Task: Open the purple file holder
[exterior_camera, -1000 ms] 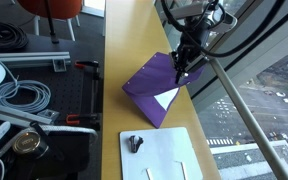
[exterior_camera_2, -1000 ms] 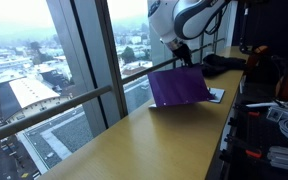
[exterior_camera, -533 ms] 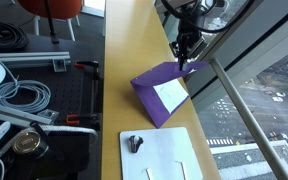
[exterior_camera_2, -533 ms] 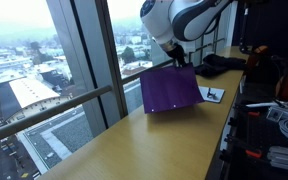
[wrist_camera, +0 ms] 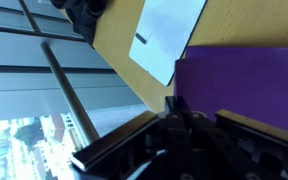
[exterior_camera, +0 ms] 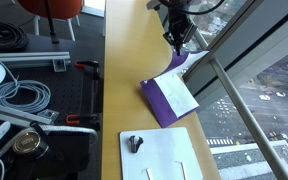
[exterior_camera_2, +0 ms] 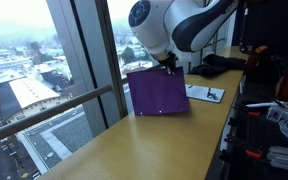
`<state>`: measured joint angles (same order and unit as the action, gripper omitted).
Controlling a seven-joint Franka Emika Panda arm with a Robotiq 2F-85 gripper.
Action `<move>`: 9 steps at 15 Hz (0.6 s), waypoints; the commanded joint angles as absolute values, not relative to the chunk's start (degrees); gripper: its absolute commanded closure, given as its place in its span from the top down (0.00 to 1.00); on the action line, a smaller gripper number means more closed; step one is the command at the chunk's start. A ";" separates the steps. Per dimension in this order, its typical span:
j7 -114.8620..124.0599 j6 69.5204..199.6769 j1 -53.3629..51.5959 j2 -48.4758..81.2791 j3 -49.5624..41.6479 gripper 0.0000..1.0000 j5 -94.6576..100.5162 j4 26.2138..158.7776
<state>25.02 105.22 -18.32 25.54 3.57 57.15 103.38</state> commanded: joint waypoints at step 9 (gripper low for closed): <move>29.69 100.90 -21.13 31.31 7.80 0.00 66.14 106.00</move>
<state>29.41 103.61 -20.46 32.01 5.39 66.96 104.21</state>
